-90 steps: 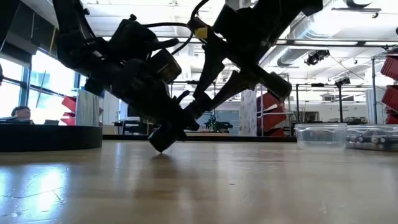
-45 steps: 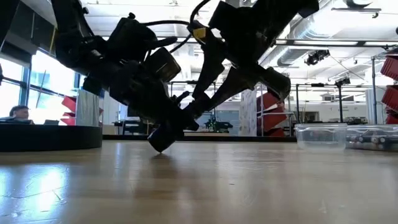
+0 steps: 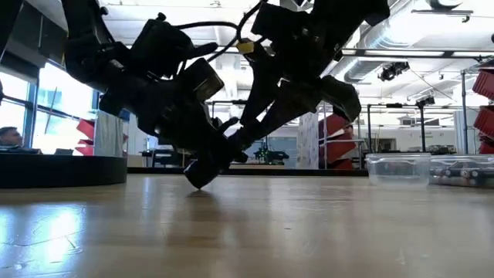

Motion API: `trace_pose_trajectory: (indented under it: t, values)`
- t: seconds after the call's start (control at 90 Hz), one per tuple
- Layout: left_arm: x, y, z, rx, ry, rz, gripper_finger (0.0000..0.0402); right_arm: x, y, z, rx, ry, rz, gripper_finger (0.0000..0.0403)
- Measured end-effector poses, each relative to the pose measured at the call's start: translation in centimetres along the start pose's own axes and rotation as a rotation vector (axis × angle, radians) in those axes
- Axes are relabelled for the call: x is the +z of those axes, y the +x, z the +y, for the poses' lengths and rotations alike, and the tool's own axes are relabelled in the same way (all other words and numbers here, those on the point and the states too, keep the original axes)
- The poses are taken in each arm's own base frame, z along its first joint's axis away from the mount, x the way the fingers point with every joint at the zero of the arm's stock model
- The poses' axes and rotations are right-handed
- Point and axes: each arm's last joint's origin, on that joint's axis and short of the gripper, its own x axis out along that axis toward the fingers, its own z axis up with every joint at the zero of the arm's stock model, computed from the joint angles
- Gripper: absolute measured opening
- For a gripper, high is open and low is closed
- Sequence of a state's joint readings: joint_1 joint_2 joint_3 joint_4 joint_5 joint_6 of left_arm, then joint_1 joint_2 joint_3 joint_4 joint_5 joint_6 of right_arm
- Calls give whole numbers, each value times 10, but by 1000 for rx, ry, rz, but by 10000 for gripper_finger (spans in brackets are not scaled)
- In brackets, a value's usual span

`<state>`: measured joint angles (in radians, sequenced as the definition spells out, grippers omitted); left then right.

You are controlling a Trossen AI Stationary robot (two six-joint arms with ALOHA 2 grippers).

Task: Insert battery
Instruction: Close the black flashlight lid

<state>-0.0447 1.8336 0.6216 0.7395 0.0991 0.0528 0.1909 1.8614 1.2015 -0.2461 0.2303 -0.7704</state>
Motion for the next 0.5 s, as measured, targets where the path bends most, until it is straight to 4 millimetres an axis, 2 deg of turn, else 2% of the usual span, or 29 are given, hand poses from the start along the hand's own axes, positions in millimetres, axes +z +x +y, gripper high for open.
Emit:
trace_pose_trajectory:
  t: [0.233,0.5]
  values:
    - [4,1,-3,122,70,-13,99,-6,4,-9,-13,128,-9,91]
    - [5,1,-4,124,94,-18,99,-8,4,-12,3,154,-21,91]
